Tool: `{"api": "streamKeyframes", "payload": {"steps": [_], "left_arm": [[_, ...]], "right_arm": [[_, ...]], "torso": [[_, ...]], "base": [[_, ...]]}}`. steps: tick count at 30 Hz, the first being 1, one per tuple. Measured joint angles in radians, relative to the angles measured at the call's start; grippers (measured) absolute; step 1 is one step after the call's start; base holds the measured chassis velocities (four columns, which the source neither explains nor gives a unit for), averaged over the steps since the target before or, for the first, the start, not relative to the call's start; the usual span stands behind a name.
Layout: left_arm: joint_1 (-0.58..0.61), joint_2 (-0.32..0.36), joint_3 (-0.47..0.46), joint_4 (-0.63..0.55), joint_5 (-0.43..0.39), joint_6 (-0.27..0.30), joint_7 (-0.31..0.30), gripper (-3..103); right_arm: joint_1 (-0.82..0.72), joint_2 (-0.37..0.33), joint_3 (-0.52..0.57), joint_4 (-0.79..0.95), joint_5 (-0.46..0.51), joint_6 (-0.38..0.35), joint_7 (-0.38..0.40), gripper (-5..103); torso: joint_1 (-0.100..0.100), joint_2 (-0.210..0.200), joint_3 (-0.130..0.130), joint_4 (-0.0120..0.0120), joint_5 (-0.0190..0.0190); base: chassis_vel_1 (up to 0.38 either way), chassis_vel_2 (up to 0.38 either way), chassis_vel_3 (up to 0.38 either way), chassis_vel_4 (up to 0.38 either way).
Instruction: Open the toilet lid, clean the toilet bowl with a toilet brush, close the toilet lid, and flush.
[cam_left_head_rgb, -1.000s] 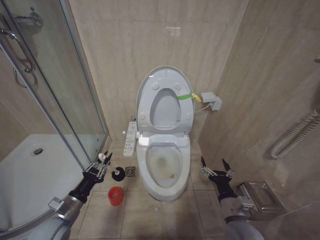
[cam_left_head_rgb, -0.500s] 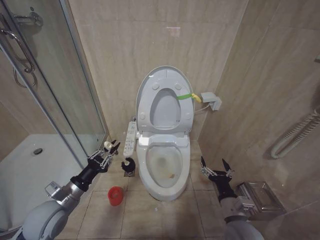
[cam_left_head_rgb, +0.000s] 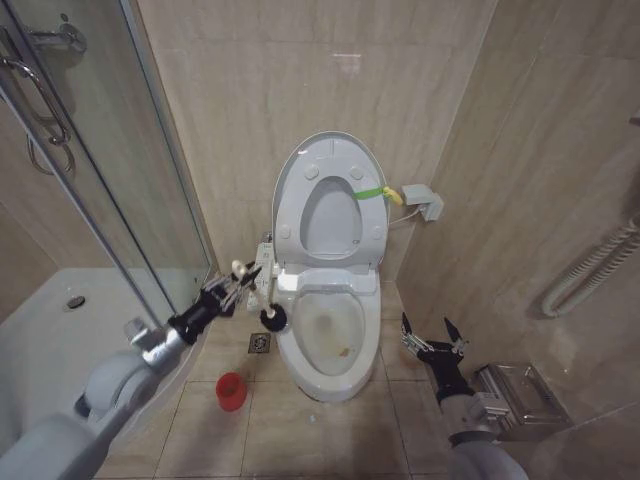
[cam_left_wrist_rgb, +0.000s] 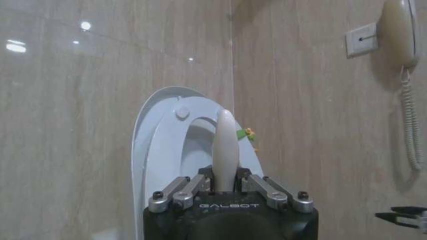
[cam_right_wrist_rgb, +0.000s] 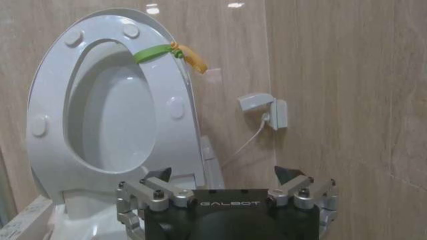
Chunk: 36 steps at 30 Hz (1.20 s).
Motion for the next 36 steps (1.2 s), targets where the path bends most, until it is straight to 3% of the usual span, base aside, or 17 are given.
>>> {"api": "streamKeyframes", "payload": {"steps": [7, 11, 25, 36], "left_arm": [[-0.206, -0.022, 0.194, 0.162, -0.037, -0.024, 0.033, 20], [-0.317, -0.076, 0.299, 0.245, -0.04, -0.032, 0.034, 20], [-0.469, -0.277, 0.458, 0.445, 0.069, -0.034, -0.034, 20], [-0.538, -0.384, 0.581, 0.603, 0.111, -0.074, -0.037, 20]], "right_arm": [[0.0, 0.0, 0.0, 0.0, 0.0, 0.0, 0.0, 100], [0.0, 0.0, 0.0, 0.0, 0.0, 0.0, 0.0, 100], [0.0, 0.0, 0.0, 0.0, 0.0, 0.0, 0.0, 100], [0.0, 0.0, 0.0, 0.0, 0.0, 0.0, 0.0, 100]], "torso": [[0.0, 0.0, 0.0, 0.0001, -0.0002], [0.0, 0.0, 0.0, 0.0002, -0.0001], [0.0, 0.0, 0.0, 0.0002, 0.0], [0.0, 0.0, 0.0, 0.0, 0.0002]], "base": [[0.0, 0.0, 0.0, 0.0], [0.0, 0.0, 0.0, 0.0], [0.0, 0.0, 0.0, 0.0], [0.0, 0.0, 0.0, 0.0]]}}
